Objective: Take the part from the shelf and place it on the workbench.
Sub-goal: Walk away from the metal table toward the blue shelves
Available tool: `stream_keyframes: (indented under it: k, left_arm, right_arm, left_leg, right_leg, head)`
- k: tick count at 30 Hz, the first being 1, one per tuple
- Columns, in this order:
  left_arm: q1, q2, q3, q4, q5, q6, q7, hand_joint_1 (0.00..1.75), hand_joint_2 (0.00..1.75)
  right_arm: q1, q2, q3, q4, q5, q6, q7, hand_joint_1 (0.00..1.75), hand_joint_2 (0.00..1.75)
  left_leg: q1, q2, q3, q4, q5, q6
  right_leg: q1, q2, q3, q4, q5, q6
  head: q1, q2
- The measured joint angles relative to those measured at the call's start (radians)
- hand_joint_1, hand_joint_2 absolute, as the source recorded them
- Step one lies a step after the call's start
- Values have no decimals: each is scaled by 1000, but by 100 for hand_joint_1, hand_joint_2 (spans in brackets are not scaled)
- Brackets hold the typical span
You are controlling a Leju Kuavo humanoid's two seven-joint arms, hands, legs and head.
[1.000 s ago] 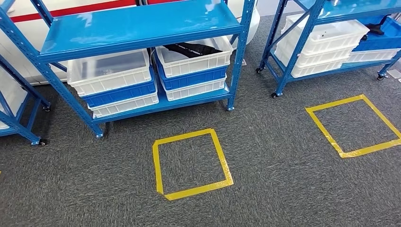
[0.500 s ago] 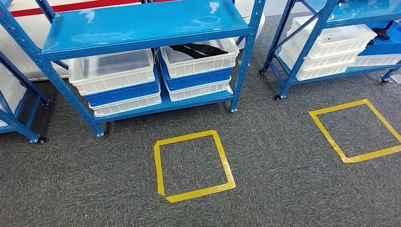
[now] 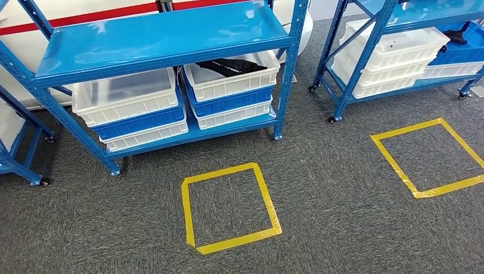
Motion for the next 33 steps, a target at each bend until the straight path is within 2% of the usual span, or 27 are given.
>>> stream_keyframes:
  k: [1, 2, 4, 6, 7, 10, 11, 12, 13, 14, 15, 16, 17, 20, 22, 23, 25, 26, 27, 28, 30, 31, 32, 33]
  left_arm:
    - [-1, 0, 0, 0, 0, 0, 0, 0, 0]
    - [-1, 0, 0, 0, 0, 1, 0, 0, 0]
    - [-2, 0, 0, 0, 0, 2, 0, 0, 0]
    - [-1, 0, 0, 0, 0, 4, 0, 0, 0]
    - [-1, 0, 0, 0, 0, 5, 0, 0, 0]
    - [-2, -1, 0, 0, 1, 5, 0, 0, 0]
    - [-3, -2, 0, 0, 1, 5, 0, 0, 0]
    - [-2, -2, 0, 0, 1, 5, 0, 0, 0]
    - [-2, -3, 0, 0, 1, 5, 0, 0, 0]
    - [-1, -4, 1, 0, 1, 5, 0, 0, 0]
    - [-1, -4, 1, 0, 1, 5, 0, 0, 0]
    - [-2, -5, 0, 0, 1, 5, 0, 0, 0]
    - [-2, -5, 0, 0, 1, 5, 0, 0, 0]
    - [-3, -5, 0, 0, 1, 5, 0, 0, 0]
    - [-3, -5, 0, 0, 1, 6, 0, 0, 0]
    - [-2, -5, 0, 0, 1, 6, 0, 0, 0]
    - [-2, -5, 0, 0, 1, 6, 0, 0, 0]
    - [-2, -5, 0, 0, 1, 5, 0, 0, 0]
    - [-1, -5, 0, 0, 1, 5, 1, 0, 0]
    - [-1, -5, 1, 0, 1, 5, 1, 0, 0]
    - [0, -4, 1, 0, 1, 6, 2, 0, 0]
    - [0, -5, 1, 0, 1, 6, 3, 0, 0]
    - [-1, -5, 0, 0, 0, 5, 4, 0, 0]
    - [-1, -5, 0, 1, 0, 5, 5, 0, 0]
  right_arm:
    - [-1, 1, 0, 0, 0, 0, 0, 0, 0]
    - [-2, 1, 0, 0, 1, 0, 0, 0, 0]
    - [-4, 1, 0, 0, 1, -1, 0, 0, 0]
    - [-5, 1, 0, 0, 1, -1, 0, 0, 0]
    - [-5, 0, 0, 0, 1, -1, 0, 0, 0]
    - [-5, 1, 0, -1, 1, -2, 0, 0, 0]
    - [-3, 0, 0, -1, 1, -2, 0, 0, 0]
    - [-2, 0, 0, -1, 1, -2, 0, 0, 0]
    - [-1, -1, 0, -1, 1, -2, 0, 0, 0]
    - [-1, -2, 0, -1, 1, -2, 0, 0, 0]
    - [-1, -2, 0, 0, 1, -2, 0, 0, 0]
    - [-2, -3, 0, 0, 1, -2, 0, 0, 0]
    - [-3, -2, 0, 0, 1, -2, 0, 0, 0]
    - [-3, -1, 0, 0, 1, -2, 0, 0, 0]
    - [-1, -1, 0, 0, 1, -2, 0, 0, 0]
    - [-1, -1, 0, 0, 1, -2, 0, 0, 0]
    - [-1, 0, 0, 0, 1, -2, 0, 0, 0]
    - [-1, 0, 0, 0, 1, -2, 0, 0, 0]
    - [-1, 0, 0, 0, 1, -2, 0, 0, 0]
    - [0, 0, 0, 0, 1, -2, 0, 0, 0]
    - [1, 1, 0, 0, 1, -2, 0, 0, 0]
    - [1, 1, 0, 0, 2, -2, 0, 0, 0]
    - [-1, 2, 0, 0, 3, -2, 0, 0, 0]
    - [-2, 2, 0, 0, 4, -2, 0, 0, 0]
  left_leg:
    - [-2, 0, 19, -47, 18, 3]
    - [-5, -1, 29, -72, 22, 6]
    - [-10, -3, 31, -80, 15, 14]
    - [-7, -4, 41, -91, 15, 26]
    - [-4, -3, 47, -97, 15, 32]
    - [-3, -3, 56, -101, 7, 43]
    - [-4, -3, 60, -101, 3, 45]
    - [-3, -5, 66, -101, -2, 44]
    - [-3, -6, 74, -101, -8, 43]
    - [-2, -8, 83, -101, -14, 40]
    - [-5, -9, 90, -101, -22, 35]
    - [-7, -10, 96, -100, -30, 29]
    - [-10, -10, 100, -101, -36, 24]
    - [-10, -10, 110, -105, -47, 9]
    - [-7, -5, 98, -62, -72, 0]
    - [-5, -3, 74, -8, -99, -4]
    - [-5, -1, -6, 136, -156, -10]
    - [-5, -1, -41, 187, -166, -11]
    - [-4, -1, -60, 202, -153, -12]
    - [-3, 0, -59, 175, -118, -11]
    - [-2, 0, -13, 44, -25, -7]
    - [-4, 0, 10, -15, 3, -4]
    - [-6, 0, 24, -53, 16, 1]
    - [-9, -1, 29, -71, 16, 7]
  right_leg:
    - [2, 1, 2, 0, -6, 5]
    - [4, 2, 2, 0, -10, 10]
    - [4, 2, 8, -6, -14, 22]
    - [3, 0, 6, 8, -24, 31]
    - [3, -2, -11, 42, -39, 32]
    - [3, -3, -137, 241, -101, 29]
    - [2, -3, -171, 283, -105, 34]
    - [1, -3, -185, 285, -89, 43]
    - [0, -4, -178, 246, -58, 54]
    - [-2, -5, -153, 176, -18, 65]
    - [-2, -7, -125, 104, 19, 69]
    - [-1, -9, -100, 47, 44, 66]
    - [0, -10, -84, 15, 57, 57]
    - [2, -9, -72, 2, 57, 28]
    - [-5, -10, -60, -2, 52, 11]
    - [-7, -10, -53, -3, 48, 3]
    - [-6, -11, -42, -3, 39, -7]
    - [-5, -10, -36, -3, 34, -9]
    - [-5, -9, -29, -3, 28, -9]
    - [-5, -7, -19, -3, 22, -7]
    - [-5, -4, -1, -3, 7, 0]
    - [-3, -3, 4, -2, 0, 5]
    - [-1, -2, 5, -3, -6, 11]
    - [1, -2, 6, -5, -9, 18]
  head:
    - [0, 0]
    - [0, 0]
    - [-1, 0]
    - [-1, 0]
    - [1, 0]
    - [6, 0]
    - [6, 0]
    - [7, 0]
    - [7, 0]
    - [8, 0]
    - [9, 0]
    - [10, 0]
    - [10, 0]
    - [10, 0]
    - [8, 0]
    - [6, 0]
    - [5, 0]
    - [5, 0]
    - [5, 0]
    - [5, 0]
    - [4, 0]
    - [4, 0]
    - [3, 0]
    - [2, 0]
